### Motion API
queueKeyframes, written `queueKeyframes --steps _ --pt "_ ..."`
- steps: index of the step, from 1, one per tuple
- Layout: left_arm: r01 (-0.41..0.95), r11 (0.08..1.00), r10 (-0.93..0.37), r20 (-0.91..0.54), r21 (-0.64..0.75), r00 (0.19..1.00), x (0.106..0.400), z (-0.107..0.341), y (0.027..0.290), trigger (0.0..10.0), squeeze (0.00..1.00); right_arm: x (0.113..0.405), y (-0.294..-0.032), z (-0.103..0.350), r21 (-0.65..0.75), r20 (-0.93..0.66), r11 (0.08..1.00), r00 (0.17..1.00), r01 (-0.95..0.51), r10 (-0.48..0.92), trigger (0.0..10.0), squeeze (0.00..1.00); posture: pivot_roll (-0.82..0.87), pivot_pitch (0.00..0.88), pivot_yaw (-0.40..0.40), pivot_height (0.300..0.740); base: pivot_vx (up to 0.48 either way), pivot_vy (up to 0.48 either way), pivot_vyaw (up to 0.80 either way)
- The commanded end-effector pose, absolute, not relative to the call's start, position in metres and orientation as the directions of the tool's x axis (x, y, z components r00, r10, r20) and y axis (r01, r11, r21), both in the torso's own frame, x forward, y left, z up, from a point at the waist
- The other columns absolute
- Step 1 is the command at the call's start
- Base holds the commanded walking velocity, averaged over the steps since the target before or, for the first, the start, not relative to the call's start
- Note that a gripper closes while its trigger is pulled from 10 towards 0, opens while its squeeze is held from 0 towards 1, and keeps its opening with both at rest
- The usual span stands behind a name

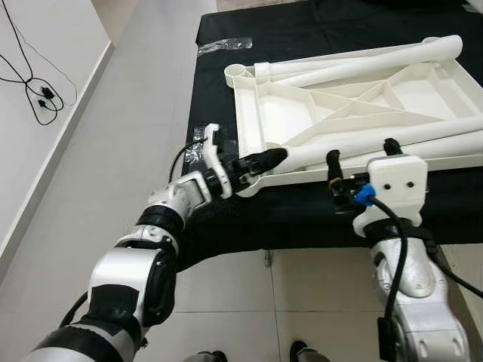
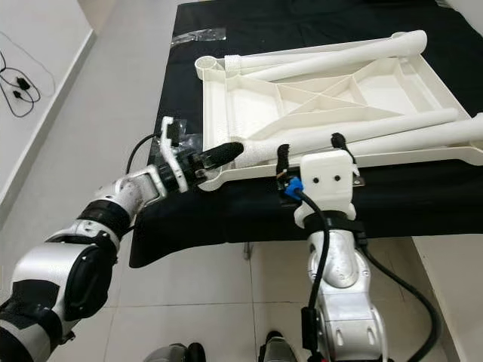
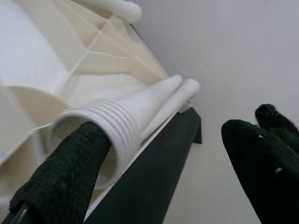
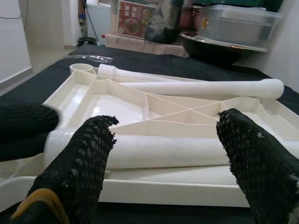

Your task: Building children table

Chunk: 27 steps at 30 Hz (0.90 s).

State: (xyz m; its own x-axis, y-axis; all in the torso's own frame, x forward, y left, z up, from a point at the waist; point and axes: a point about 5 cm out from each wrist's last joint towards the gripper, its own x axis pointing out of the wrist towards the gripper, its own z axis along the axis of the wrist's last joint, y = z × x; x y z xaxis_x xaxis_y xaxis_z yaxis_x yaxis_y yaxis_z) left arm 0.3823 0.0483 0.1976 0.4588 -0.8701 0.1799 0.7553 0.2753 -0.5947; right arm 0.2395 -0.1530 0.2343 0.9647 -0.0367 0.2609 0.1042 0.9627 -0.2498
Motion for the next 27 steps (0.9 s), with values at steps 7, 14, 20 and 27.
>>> queueKeyframes --steps 7,14,20,27 --pt "0.774 0.234 -0.880 0.211 -0.588 0.426 0.382 0.205 0.045 10.0 0.00 0.236 -0.150 0.233 -0.242 0.265 0.966 0.964 0.088 -0.022 10.0 0.00 -0.05 0.224 0.089 0.740 0.000 0.000 0.00" --pt "0.749 0.257 -0.873 0.185 -0.611 0.451 0.381 0.194 0.046 0.0 0.00 0.237 -0.151 0.234 -0.232 0.264 0.968 0.964 0.091 -0.027 10.0 0.00 -0.06 0.224 0.089 0.740 0.000 0.000 0.00" --pt "0.726 0.283 -0.863 0.164 -0.627 0.477 0.380 0.186 0.049 0.0 0.00 0.237 -0.153 0.235 -0.228 0.267 0.968 0.963 0.102 -0.038 10.0 0.00 -0.06 0.227 0.091 0.740 0.000 0.000 0.00" --pt "0.725 0.289 -0.862 0.159 -0.625 0.481 0.381 0.185 0.052 0.0 0.00 0.237 -0.154 0.236 -0.228 0.270 0.968 0.962 0.103 -0.039 10.0 0.00 -0.06 0.224 0.091 0.740 0.000 0.000 0.00"
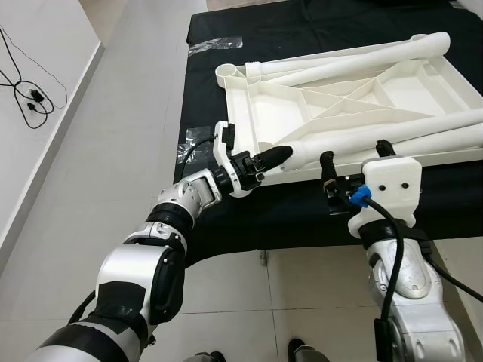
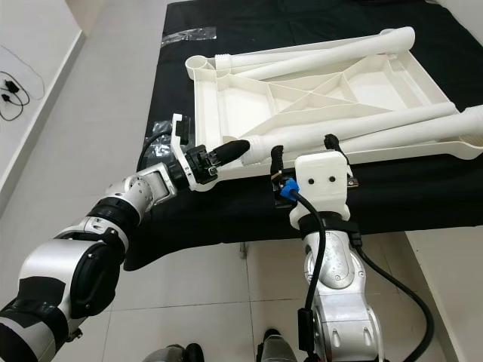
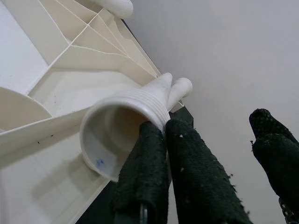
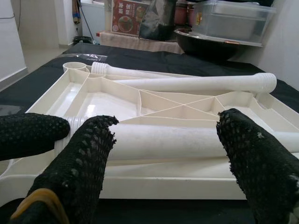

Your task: Building children table

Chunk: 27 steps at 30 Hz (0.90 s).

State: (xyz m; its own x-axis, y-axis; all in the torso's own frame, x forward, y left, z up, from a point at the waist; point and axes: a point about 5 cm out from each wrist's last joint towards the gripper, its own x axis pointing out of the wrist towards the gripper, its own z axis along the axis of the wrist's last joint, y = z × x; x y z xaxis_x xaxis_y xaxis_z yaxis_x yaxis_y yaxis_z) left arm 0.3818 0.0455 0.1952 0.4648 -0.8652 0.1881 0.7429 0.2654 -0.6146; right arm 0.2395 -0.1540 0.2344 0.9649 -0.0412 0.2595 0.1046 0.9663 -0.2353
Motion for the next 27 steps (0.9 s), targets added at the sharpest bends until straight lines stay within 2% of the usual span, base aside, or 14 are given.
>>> queueKeyframes --steps 1,10,18,20,22,23,24,25,26,27 --pt "0.725 0.289 -0.862 0.159 -0.625 0.481 0.381 0.185 0.052 0.0 0.00 0.237 -0.154 0.236 -0.228 0.270 0.968 0.962 0.103 -0.039 10.0 0.00 -0.06 0.224 0.091 0.740 0.000 0.000 0.00" --pt "0.705 0.311 -0.849 0.146 -0.638 0.508 0.380 0.177 0.064 0.0 0.00 0.239 -0.152 0.235 -0.227 0.266 0.969 0.963 0.094 -0.032 10.0 0.00 -0.06 0.219 0.084 0.740 0.000 0.000 0.00" --pt "0.728 0.286 -0.846 0.192 -0.623 0.497 0.380 0.182 0.070 0.0 0.00 0.241 -0.150 0.235 -0.209 0.266 0.974 0.963 0.090 -0.032 10.0 0.00 -0.05 0.208 0.080 0.740 0.000 0.000 0.00" --pt "0.752 0.267 -0.842 0.234 -0.603 0.486 0.382 0.191 0.074 0.0 0.00 0.245 -0.149 0.233 -0.044 0.224 0.996 0.973 0.072 -0.061 10.0 0.00 -0.05 0.203 0.075 0.740 0.000 0.000 0.00" --pt "0.752 0.267 -0.842 0.234 -0.603 0.486 0.382 0.191 0.074 0.0 0.00 0.245 -0.149 0.233 -0.044 0.224 0.996 0.973 0.072 -0.061 10.0 0.00 -0.05 0.203 0.075 0.740 0.000 0.000 0.00" --pt "0.760 0.260 -0.839 0.250 -0.595 0.483 0.383 0.195 0.076 0.0 0.00 0.248 -0.149 0.232 0.037 0.202 0.997 0.977 0.065 -0.071 10.0 0.00 -0.05 0.203 0.075 0.740 0.000 0.000 0.00" --pt "0.760 0.260 -0.839 0.250 -0.595 0.483 0.383 0.195 0.076 0.0 0.00 0.248 -0.149 0.232 0.037 0.202 0.997 0.977 0.065 -0.071 10.0 0.00 -0.05 0.203 0.075 0.740 0.000 0.000 0.00" --pt "0.773 0.253 -0.838 0.268 -0.582 0.476 0.383 0.200 0.078 0.0 0.00 0.252 -0.149 0.230 0.151 0.172 0.987 0.982 0.050 -0.076 10.0 0.00 -0.04 0.197 0.072 0.740 0.000 0.000 0.00" --pt "0.796 0.247 -0.836 0.293 -0.553 0.463 0.384 0.210 0.083 0.0 0.00 0.259 -0.146 0.225 0.371 0.111 0.929 0.993 0.005 -0.049 10.0 0.00 -0.04 0.192 0.065 0.740 0.000 0.000 0.00" --pt "0.796 0.247 -0.836 0.293 -0.553 0.463 0.384 0.210 0.083 0.0 0.00 0.259 -0.146 0.225 0.371 0.111 0.929 0.993 0.005 -0.049 10.0 0.00 -0.04 0.192 0.065 0.740 0.000 0.000 0.00"
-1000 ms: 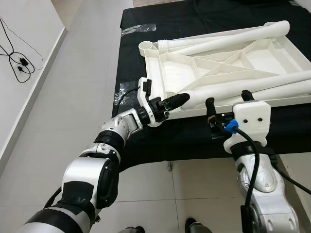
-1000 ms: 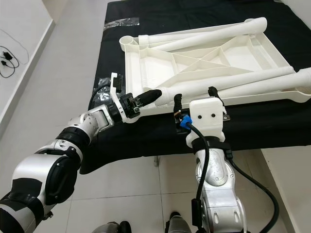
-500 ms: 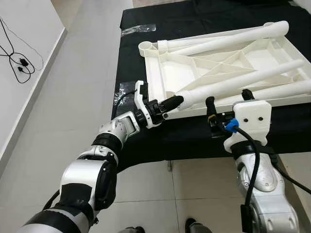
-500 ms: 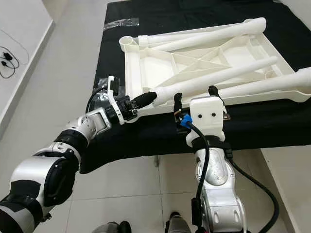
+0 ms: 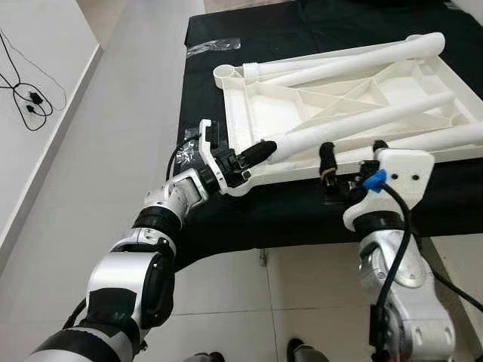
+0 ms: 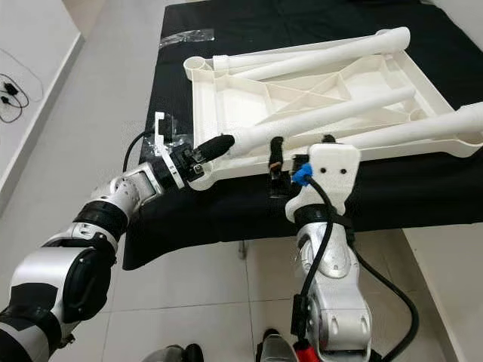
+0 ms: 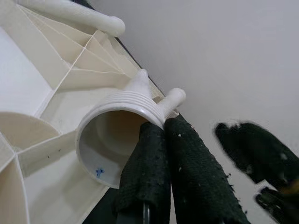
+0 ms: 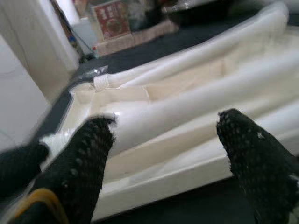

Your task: Building children table

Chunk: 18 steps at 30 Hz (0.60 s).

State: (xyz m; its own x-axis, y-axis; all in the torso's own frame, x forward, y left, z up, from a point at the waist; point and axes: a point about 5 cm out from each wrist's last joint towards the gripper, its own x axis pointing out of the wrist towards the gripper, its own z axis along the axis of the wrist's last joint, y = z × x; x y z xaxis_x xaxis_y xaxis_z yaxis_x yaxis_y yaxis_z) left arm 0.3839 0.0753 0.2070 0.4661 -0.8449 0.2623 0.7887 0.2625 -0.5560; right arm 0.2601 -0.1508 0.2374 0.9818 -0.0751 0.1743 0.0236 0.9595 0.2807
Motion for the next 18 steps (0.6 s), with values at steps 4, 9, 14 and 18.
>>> queueKeyframes --steps 4,9,14,18 --pt "0.807 0.249 -0.832 0.308 -0.535 0.461 0.384 0.215 0.087 0.0 0.00 0.263 -0.144 0.222 0.508 0.091 0.861 0.996 -0.028 -0.021 10.0 0.00 -0.04 0.190 0.063 0.740 0.000 0.000 0.00" --pt "0.813 0.261 -0.828 0.312 -0.521 0.466 0.382 0.214 0.093 0.0 0.00 0.269 -0.142 0.214 0.724 0.046 0.689 0.999 -0.016 -0.025 10.0 0.00 -0.03 0.185 0.053 0.740 0.000 0.000 0.00" --pt "0.810 0.264 -0.828 0.308 -0.524 0.469 0.379 0.211 0.093 0.0 0.00 0.273 -0.142 0.207 0.831 -0.007 0.556 0.999 0.025 -0.034 10.0 0.98 -0.03 0.186 0.051 0.740 0.000 0.000 0.00" --pt "0.811 0.259 -0.833 0.304 -0.524 0.463 0.376 0.210 0.090 0.0 0.00 0.279 -0.138 0.209 0.906 -0.001 0.423 1.000 0.002 -0.003 10.0 1.00 -0.03 0.188 0.050 0.740 0.000 0.000 0.00"
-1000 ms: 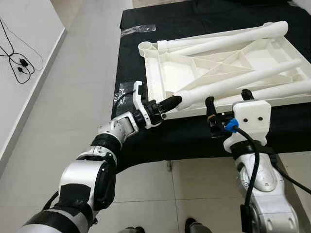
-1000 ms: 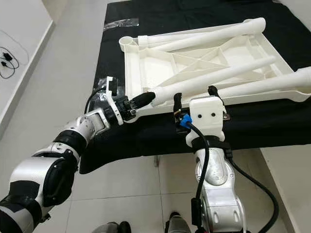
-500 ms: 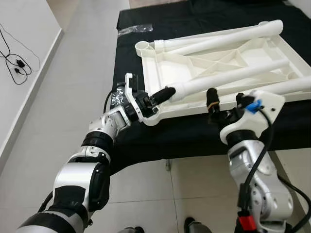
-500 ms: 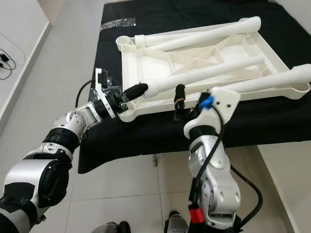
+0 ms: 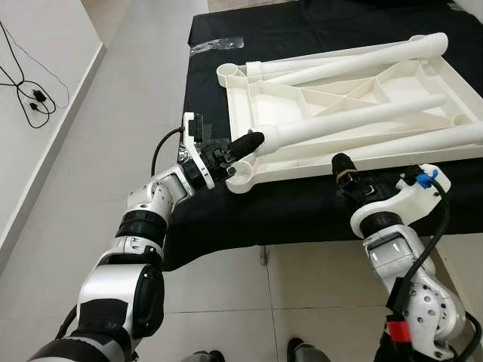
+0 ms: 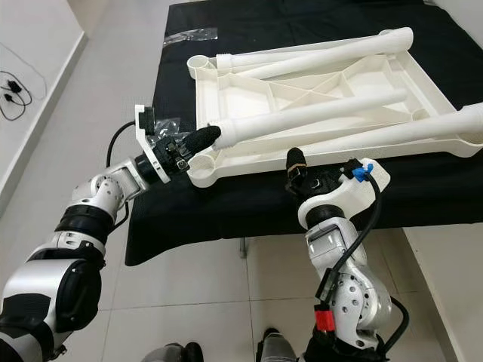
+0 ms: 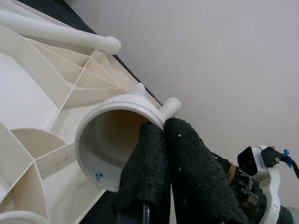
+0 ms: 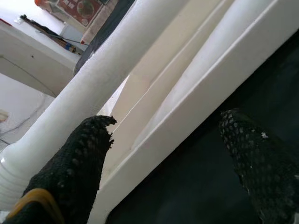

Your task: Building children table

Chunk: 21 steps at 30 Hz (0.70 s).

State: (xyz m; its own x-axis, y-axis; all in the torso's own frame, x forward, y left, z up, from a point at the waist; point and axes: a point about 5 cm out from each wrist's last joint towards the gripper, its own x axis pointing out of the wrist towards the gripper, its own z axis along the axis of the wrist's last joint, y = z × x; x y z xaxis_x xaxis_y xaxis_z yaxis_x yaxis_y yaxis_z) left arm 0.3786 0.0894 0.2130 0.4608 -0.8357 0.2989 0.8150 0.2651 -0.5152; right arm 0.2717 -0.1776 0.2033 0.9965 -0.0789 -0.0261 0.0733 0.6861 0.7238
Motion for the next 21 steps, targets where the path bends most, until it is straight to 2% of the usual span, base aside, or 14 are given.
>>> queueKeyframes --steps 1,4,5,6,7,8,9,10,12,21 --pt "0.811 0.259 -0.833 0.304 -0.524 0.463 0.376 0.210 0.090 0.0 0.00 0.279 -0.138 0.209 0.906 -0.001 0.423 1.000 0.002 -0.003 10.0 1.00 -0.03 0.188 0.050 0.740 0.000 0.000 0.00" --pt "0.812 0.258 -0.833 0.304 -0.524 0.462 0.376 0.210 0.090 0.0 0.00 0.281 -0.137 0.211 0.918 0.006 0.397 1.000 -0.009 0.009 10.0 1.00 -0.03 0.188 0.050 0.740 0.000 0.000 0.00" --pt "0.813 0.255 -0.834 0.306 -0.524 0.459 0.375 0.210 0.089 0.0 0.00 0.285 -0.133 0.215 0.944 0.030 0.326 0.999 -0.041 0.037 10.0 0.00 -0.03 0.190 0.047 0.740 0.000 0.000 0.00" --pt "0.813 0.255 -0.834 0.306 -0.524 0.459 0.375 0.210 0.089 0.0 0.00 0.285 -0.133 0.215 0.944 0.030 0.326 0.999 -0.041 0.037 10.0 0.00 -0.03 0.190 0.047 0.740 0.000 0.000 0.00" --pt "0.814 0.255 -0.834 0.308 -0.522 0.458 0.375 0.211 0.088 0.0 0.00 0.288 -0.129 0.220 0.967 0.055 0.246 0.997 -0.067 0.058 10.0 0.00 -0.03 0.191 0.046 0.740 0.000 0.000 0.00" --pt "0.814 0.255 -0.834 0.308 -0.522 0.458 0.375 0.211 0.088 0.0 0.00 0.288 -0.129 0.220 0.967 0.055 0.246 0.997 -0.067 0.058 10.0 0.00 -0.03 0.191 0.046 0.740 0.000 0.000 0.00" --pt "0.816 0.252 -0.834 0.311 -0.521 0.456 0.374 0.212 0.087 0.0 0.00 0.291 -0.126 0.226 0.979 0.084 0.182 0.993 -0.097 0.079 10.0 0.00 -0.03 0.191 0.046 0.740 0.000 0.000 0.00" --pt "0.816 0.252 -0.834 0.311 -0.521 0.456 0.374 0.212 0.087 0.0 0.00 0.291 -0.126 0.226 0.979 0.084 0.182 0.993 -0.097 0.079 10.0 0.00 -0.03 0.191 0.046 0.740 0.000 0.000 0.00" --pt "0.819 0.249 -0.833 0.317 -0.517 0.453 0.373 0.214 0.087 0.0 0.00 0.294 -0.121 0.241 0.984 0.159 0.062 0.981 -0.167 0.111 10.0 0.00 -0.02 0.191 0.046 0.740 0.000 0.000 0.00" --pt "0.831 0.231 -0.836 0.333 -0.506 0.435 0.370 0.220 0.083 0.0 0.00 0.307 -0.115 0.247 0.981 0.191 -0.051 0.972 -0.185 0.139 10.0 0.00 -0.01 0.197 0.041 0.740 0.000 0.000 0.00"
